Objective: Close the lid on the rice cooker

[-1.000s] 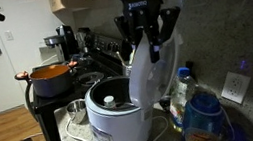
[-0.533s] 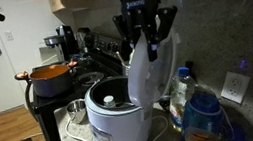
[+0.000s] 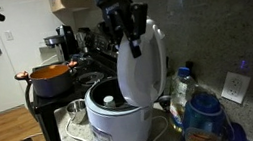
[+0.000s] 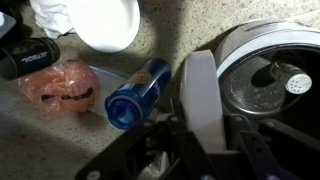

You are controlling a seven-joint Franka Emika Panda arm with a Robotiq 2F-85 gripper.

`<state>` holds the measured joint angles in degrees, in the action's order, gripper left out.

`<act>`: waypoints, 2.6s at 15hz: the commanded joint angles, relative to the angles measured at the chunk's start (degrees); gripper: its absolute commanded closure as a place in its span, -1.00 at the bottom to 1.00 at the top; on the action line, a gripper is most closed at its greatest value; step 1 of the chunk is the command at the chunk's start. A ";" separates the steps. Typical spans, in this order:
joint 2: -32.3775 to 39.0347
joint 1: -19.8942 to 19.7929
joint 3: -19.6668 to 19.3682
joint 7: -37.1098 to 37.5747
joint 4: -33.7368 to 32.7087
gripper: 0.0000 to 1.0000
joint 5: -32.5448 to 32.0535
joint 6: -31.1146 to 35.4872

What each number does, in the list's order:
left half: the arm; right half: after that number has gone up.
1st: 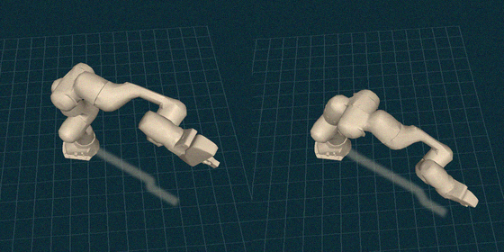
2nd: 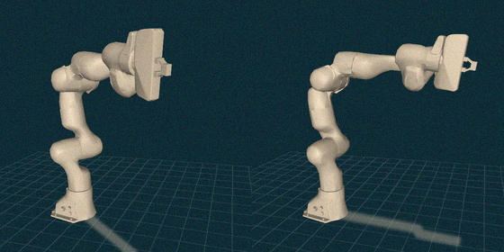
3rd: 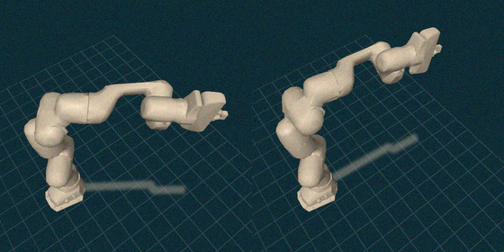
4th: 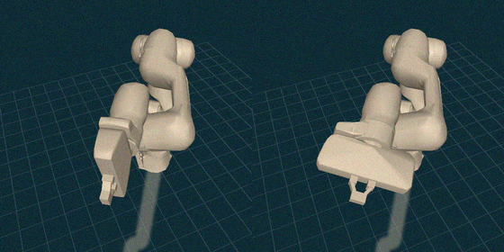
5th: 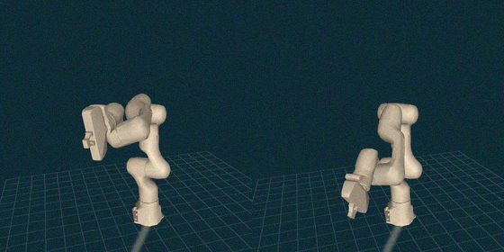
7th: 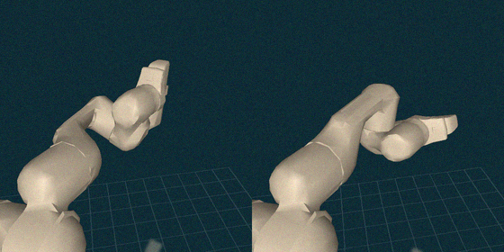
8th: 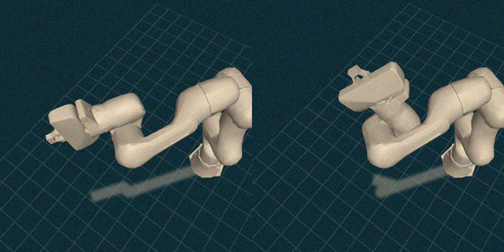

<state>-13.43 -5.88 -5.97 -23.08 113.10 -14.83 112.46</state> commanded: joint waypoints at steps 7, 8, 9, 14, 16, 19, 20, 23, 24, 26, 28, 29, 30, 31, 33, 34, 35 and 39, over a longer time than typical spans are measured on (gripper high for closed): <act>-8.29 5.52 9.49 14.64 17.76 0.81 -18.57 -0.21; -8.74 6.30 9.80 14.84 18.87 0.81 -19.41 -0.24; -9.23 6.99 10.01 15.63 19.98 0.81 -20.19 0.18; -11.68 9.58 11.15 21.31 26.03 0.81 -25.74 2.05; -12.40 10.57 11.44 23.43 28.23 0.81 -27.94 3.12; -13.97 12.15 11.41 26.92 31.85 0.81 -30.65 5.63; -14.68 12.72 11.10 27.78 32.86 0.81 -31.22 6.92; -16.93 13.87 10.39 30.55 35.85 0.81 -32.90 11.46; -17.75 14.06 10.26 31.28 36.72 0.81 -33.48 12.83; -19.01 14.11 9.91 32.42 37.95 -0.19 -34.32 15.41; -19.80 14.29 9.18 31.77 39.43 -0.33 -33.41 19.31; -19.57 14.86 8.63 30.31 40.94 -0.46 -31.28 22.16; -19.17 15.38 8.06 28.56 42.45 -0.65 -29.31 24.79; -18.71 15.81 7.40 26.20 43.63 -0.79 -27.26 27.11; -17.76 16.84 5.64 19.09 45.32 -1.00 -21.37 30.62; -17.14 17.53 4.46 14.69 45.56 -1.00 -17.74 31.54; -16.54 18.33 3.19 9.76 45.42 -1.00 -13.56 31.67; -16.32 20.81 -2.58 -8.56 40.69 -1.00 1.85 23.59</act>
<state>-31.31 12.06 -4.86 -21.47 156.93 -22.24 141.60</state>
